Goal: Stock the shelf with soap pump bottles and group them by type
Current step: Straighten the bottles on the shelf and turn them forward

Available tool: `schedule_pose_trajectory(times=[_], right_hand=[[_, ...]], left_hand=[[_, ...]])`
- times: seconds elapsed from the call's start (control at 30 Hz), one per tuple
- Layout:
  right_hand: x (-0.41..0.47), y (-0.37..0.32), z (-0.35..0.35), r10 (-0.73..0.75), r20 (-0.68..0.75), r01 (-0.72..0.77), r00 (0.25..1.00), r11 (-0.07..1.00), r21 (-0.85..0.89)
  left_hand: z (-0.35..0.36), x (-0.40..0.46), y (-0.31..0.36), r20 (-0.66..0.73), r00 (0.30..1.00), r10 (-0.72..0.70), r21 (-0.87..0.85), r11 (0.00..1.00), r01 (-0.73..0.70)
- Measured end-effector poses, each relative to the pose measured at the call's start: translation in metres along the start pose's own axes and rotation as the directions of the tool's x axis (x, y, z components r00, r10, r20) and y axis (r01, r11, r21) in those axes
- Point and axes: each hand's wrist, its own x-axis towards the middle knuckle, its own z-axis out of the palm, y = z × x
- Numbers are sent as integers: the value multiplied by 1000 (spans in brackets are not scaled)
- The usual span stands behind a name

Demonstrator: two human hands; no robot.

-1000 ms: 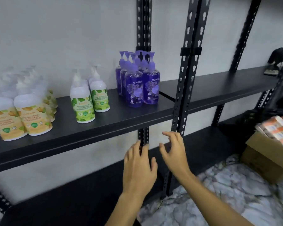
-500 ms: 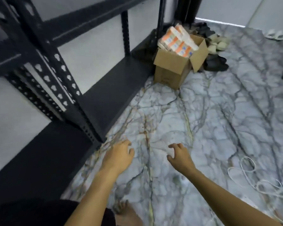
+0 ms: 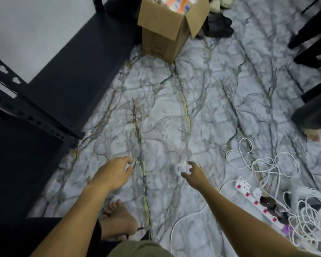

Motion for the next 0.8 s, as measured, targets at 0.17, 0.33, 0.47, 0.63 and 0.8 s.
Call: schedule_pose_trajectory(times=[0.17,0.33,0.47,0.63,0.8], right_hand=[[11,-11,13,172,96,-196,980,882,428],[9,-20,10,158,102,-188,982,806,561],[3,-33,4,133,159,-201,978,798,568],[-9,-75,-9,32,190,-132,981,833,538],[-38,-150,-33,-151,208,40,966,886,461]], left_hand=[[7,0,-10,9,1000,-28,-41,999,28],[6,-1,-17,3,999,-52,-108,993,52],[4,-3,-17,-15,998,-59,-155,986,56],[-2,-5,-18,-86,994,-67,-220,974,46],[-18,-14,-24,-223,971,-90,-319,948,14]])
